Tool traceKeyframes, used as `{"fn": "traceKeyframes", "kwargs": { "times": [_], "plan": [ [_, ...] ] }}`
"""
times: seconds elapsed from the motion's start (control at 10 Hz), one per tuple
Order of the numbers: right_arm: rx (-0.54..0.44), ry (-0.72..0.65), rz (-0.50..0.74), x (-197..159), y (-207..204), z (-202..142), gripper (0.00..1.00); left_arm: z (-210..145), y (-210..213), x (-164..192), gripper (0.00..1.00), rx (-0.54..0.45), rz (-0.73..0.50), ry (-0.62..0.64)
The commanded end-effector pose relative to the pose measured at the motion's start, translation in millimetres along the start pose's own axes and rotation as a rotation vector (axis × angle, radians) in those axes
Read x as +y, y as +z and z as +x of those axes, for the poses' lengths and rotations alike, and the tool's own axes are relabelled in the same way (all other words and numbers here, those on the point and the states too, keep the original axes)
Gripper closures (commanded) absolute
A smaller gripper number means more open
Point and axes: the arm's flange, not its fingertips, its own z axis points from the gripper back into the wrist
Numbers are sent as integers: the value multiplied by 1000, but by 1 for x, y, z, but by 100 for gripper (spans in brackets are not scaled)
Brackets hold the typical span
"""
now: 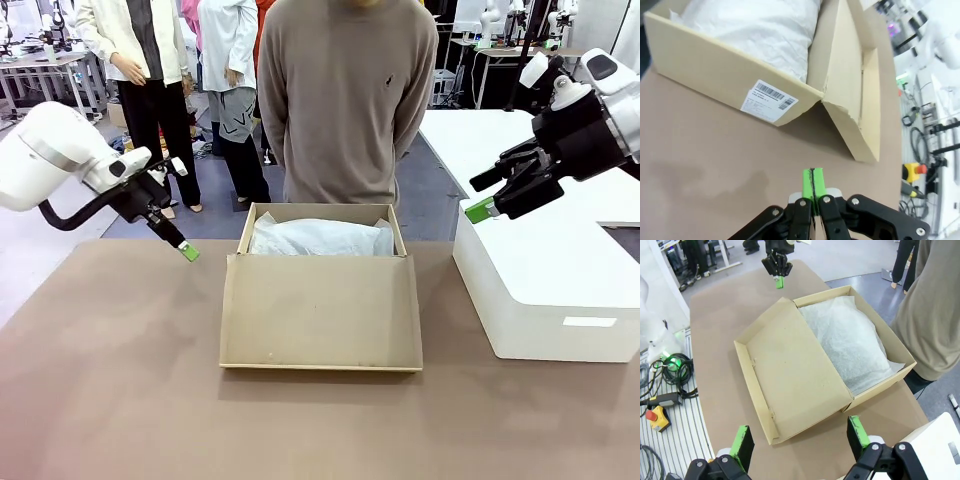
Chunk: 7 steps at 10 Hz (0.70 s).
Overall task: Pack the shoes into the box.
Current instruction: Close the Shoes Box.
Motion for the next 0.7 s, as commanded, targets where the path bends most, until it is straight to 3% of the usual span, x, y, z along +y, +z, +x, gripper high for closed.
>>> {"fn": "traceKeyframes", "kwargs": {
  "times": [0.0,0.6],
  "plan": [
    [-35,24,10,-4,-2,1,0,-5,-11,5,100,-46,-44,-21],
    [-35,24,10,-4,-2,1,0,3,-43,16,100,77,-156,-44]
  ]
}}
